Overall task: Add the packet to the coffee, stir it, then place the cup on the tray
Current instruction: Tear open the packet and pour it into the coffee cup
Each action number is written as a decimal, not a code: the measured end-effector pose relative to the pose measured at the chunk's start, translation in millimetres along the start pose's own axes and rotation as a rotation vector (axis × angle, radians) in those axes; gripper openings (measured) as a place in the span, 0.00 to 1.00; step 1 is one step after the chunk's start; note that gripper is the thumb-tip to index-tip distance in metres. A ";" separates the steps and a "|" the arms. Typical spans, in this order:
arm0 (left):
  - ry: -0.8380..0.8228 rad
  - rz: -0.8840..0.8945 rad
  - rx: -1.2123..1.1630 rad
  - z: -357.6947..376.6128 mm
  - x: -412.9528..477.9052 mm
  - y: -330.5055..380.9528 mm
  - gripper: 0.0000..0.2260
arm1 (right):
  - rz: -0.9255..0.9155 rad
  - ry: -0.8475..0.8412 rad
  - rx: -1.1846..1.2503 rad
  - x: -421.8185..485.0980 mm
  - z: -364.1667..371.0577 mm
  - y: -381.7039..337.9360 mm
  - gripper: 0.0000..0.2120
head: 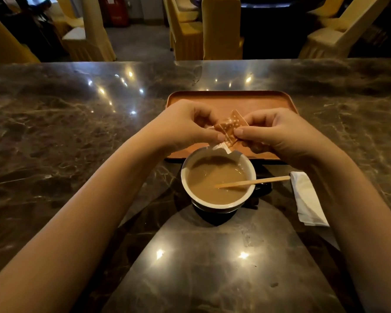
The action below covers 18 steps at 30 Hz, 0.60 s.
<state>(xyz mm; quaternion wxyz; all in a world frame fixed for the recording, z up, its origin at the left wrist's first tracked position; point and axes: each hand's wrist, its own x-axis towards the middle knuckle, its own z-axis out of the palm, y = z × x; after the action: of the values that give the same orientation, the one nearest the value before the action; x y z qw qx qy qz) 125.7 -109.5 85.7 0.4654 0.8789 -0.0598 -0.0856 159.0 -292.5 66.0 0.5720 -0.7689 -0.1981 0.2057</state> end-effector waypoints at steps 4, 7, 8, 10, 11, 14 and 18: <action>0.006 0.038 -0.043 -1.5 -6.9 -0.6 0.05 | -0.053 0.022 -0.021 -3.2 3.3 -2.5 0.04; 0.023 0.049 -0.093 1.4 -10.1 -4.7 0.07 | -0.077 0.034 -0.046 -4.8 5.0 -2.5 0.03; 0.034 0.048 -0.105 2.7 -10.6 -6.3 0.08 | -0.079 0.033 -0.056 -5.2 5.0 -2.6 0.03; 0.059 0.049 -0.100 5.0 -10.5 -9.1 0.09 | -0.077 0.022 -0.065 -5.8 5.0 -2.8 0.03; 0.072 0.051 -0.079 6.0 -10.4 -9.9 0.10 | -0.076 0.015 -0.068 -5.9 4.8 -2.7 0.04; 0.103 0.051 -0.012 7.1 -10.7 -10.9 0.09 | -0.076 0.001 -0.076 -5.9 4.8 -3.0 0.06; 0.131 0.061 -0.004 8.0 -11.7 -12.9 0.08 | -0.073 -0.008 -0.074 -5.4 6.2 -2.3 0.07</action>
<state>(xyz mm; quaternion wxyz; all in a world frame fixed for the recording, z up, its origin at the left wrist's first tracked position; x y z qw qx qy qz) 112.9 -106.6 71.7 0.4727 0.8794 -0.0557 -0.0141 151.0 -289.9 67.1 0.5495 -0.7809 -0.2361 0.1805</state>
